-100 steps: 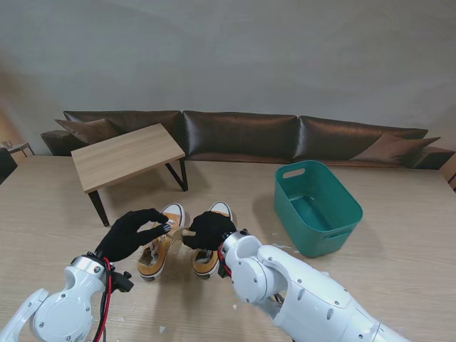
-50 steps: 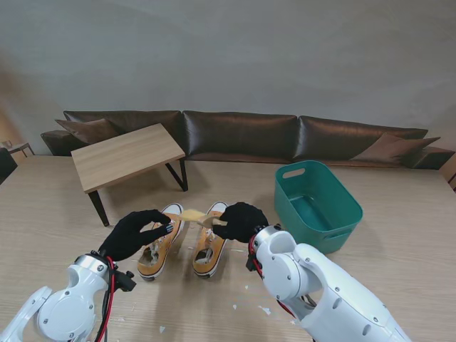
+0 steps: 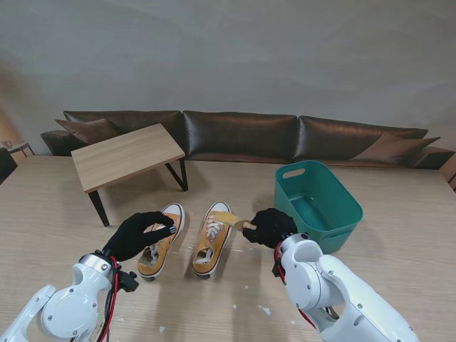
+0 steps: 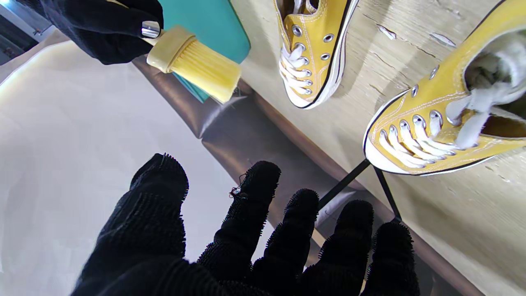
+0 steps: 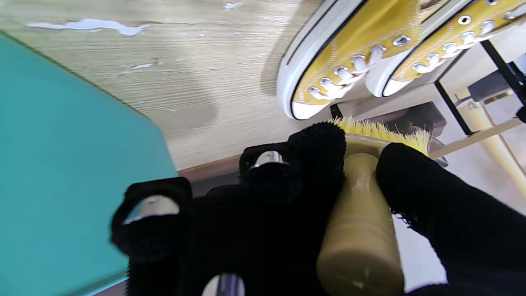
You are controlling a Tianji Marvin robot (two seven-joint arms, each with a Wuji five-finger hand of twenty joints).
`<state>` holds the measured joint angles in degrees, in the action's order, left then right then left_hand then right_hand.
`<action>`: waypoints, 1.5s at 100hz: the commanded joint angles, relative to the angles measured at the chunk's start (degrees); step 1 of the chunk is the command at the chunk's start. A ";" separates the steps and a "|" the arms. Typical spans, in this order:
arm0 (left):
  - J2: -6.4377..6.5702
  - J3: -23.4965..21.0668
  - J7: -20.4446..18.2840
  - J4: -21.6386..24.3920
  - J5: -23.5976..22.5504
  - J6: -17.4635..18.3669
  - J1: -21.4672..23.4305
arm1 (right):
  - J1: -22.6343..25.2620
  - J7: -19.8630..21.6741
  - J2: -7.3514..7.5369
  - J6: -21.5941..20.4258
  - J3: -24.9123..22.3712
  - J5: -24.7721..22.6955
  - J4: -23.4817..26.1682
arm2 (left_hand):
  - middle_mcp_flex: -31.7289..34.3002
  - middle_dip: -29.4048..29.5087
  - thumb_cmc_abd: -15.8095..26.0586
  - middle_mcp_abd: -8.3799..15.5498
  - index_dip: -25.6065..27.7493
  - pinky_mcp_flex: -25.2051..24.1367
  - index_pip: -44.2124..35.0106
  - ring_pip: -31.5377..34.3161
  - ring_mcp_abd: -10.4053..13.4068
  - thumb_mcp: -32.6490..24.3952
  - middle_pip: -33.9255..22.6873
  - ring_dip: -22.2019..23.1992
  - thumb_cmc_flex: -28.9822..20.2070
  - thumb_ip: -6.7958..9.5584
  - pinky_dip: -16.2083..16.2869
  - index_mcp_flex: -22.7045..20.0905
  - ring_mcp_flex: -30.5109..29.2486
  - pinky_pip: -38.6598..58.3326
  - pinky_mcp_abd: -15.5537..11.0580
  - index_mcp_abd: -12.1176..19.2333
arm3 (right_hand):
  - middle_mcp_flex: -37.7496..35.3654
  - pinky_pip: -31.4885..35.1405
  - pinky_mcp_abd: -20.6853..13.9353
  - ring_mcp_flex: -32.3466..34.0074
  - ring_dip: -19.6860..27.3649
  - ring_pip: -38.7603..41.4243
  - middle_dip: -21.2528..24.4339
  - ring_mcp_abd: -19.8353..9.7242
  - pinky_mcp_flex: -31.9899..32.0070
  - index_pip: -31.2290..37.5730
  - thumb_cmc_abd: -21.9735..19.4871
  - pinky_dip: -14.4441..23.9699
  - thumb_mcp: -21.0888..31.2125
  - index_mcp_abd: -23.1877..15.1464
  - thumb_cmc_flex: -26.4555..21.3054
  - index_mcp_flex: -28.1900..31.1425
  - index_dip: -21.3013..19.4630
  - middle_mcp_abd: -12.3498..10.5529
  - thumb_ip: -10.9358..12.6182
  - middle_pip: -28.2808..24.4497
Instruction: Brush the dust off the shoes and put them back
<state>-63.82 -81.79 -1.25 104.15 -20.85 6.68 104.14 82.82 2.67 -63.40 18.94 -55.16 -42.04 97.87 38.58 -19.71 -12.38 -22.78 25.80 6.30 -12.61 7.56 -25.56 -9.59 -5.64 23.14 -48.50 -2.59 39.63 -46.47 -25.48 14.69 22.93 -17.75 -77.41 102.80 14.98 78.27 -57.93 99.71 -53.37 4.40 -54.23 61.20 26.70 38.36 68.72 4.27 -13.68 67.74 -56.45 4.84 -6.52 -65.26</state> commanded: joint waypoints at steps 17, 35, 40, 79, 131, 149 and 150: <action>-0.04 0.31 -1.34 -0.08 0.31 -0.44 -0.07 | -0.27 0.27 0.45 1.72 0.37 -3.18 -3.04 | 0.50 0.33 3.32 -0.20 0.21 -0.36 0.11 0.15 -0.70 1.34 0.12 0.23 -1.26 1.48 0.79 -0.32 1.42 -1.75 -0.20 -0.47 | -5.46 4.09 -0.18 -2.91 0.32 3.65 0.01 -8.98 -12.42 0.41 -4.83 -0.59 2.21 7.98 -3.61 5.46 1.08 3.31 2.03 -1.89; 0.00 0.65 -1.61 -0.24 0.44 -0.76 -0.33 | -2.37 0.55 0.52 3.15 1.94 -4.00 -6.29 | 0.55 0.32 3.38 -0.23 0.19 -0.40 0.15 0.13 -0.65 1.35 0.10 0.23 -1.24 1.48 0.80 -0.24 1.46 -1.76 -0.26 -0.40 | -5.43 4.03 -0.45 -2.87 0.42 3.48 0.25 -9.42 -12.40 0.13 -5.09 -0.72 1.84 7.53 -3.51 5.07 1.13 3.09 2.02 -1.23; 0.01 0.74 -1.68 -0.27 0.48 -0.85 -0.39 | -3.01 0.47 0.49 3.47 2.47 -4.10 -7.28 | 0.52 0.32 3.42 -0.27 0.20 -0.41 0.14 0.11 -0.69 1.33 0.11 0.23 -1.28 1.49 0.81 -0.28 1.50 -1.76 -0.29 -0.45 | -5.44 4.00 -0.52 -2.87 0.44 3.48 0.33 -9.55 -12.41 0.04 -5.07 -0.77 1.80 7.46 -3.51 4.96 1.15 3.04 2.03 -1.00; 0.03 1.24 -1.90 -0.56 0.74 -1.28 -0.80 | -7.47 0.14 0.14 6.43 7.01 -3.77 -13.35 | 0.51 0.32 3.45 -0.19 0.21 -0.38 0.12 0.10 -0.71 1.32 0.11 0.25 -1.35 1.50 0.86 -0.31 1.50 -1.73 -0.29 -0.42 | -5.32 3.81 -3.60 -2.74 0.62 3.06 1.33 -12.53 -12.53 -1.94 -5.33 -1.46 0.95 5.51 -2.38 2.94 2.70 1.62 2.16 2.93; 0.06 1.67 -2.23 -0.83 1.11 -1.53 -1.20 | -8.24 -0.43 0.12 6.95 9.55 -4.89 -14.95 | 0.58 0.29 3.50 -0.21 0.22 -0.35 0.10 0.14 -0.76 1.36 0.08 0.28 -1.32 1.49 0.89 -0.36 1.42 -1.72 -0.26 -0.49 | -5.24 3.70 -7.97 -2.54 0.89 2.06 2.27 -16.51 -12.70 -4.14 -3.86 -2.32 -0.17 1.35 1.68 0.00 8.21 -2.37 3.13 8.48; 0.05 1.58 -2.18 -0.92 1.24 -1.22 -1.15 | -8.18 -0.41 0.19 8.45 10.73 -5.89 -14.74 | 0.75 0.27 3.42 -0.28 0.24 -0.34 0.05 0.24 -0.80 1.34 0.04 0.33 -1.37 1.49 0.90 -0.46 1.22 -1.72 -0.16 -0.63 | -3.57 2.87 -8.83 -2.49 1.39 0.75 2.37 -17.68 -12.57 -5.03 -1.36 -2.82 -0.61 0.41 2.51 -2.72 9.81 -3.48 3.55 10.81; 0.05 1.57 -2.16 -0.93 1.23 -1.20 -1.15 | -8.18 -0.41 0.19 8.53 10.78 -5.91 -14.73 | 0.76 0.27 3.44 -0.24 0.24 -0.34 0.05 0.22 -0.83 1.35 0.04 0.32 -1.34 1.49 0.90 -0.47 1.28 -1.71 -0.16 -0.55 | -3.41 2.82 -8.87 -2.48 1.42 0.69 2.36 -17.71 -12.57 -5.07 -1.23 -2.85 -0.61 0.38 2.49 -2.87 9.87 -3.52 3.56 10.90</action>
<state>-63.67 -80.15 -2.41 103.26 -19.82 5.33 102.82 74.09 1.35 -63.05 27.10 -44.85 -47.46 82.64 38.58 -19.71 -11.75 -22.79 25.80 6.30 -12.61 7.56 -25.56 -9.58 -5.64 23.14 -48.50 -2.59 39.64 -46.47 -25.48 14.69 22.93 -17.78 -77.53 102.80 9.28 78.20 -57.50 98.91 -51.79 1.02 -54.25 56.81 25.99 36.36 67.56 1.41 -11.71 65.89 -48.30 2.14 -5.32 -54.87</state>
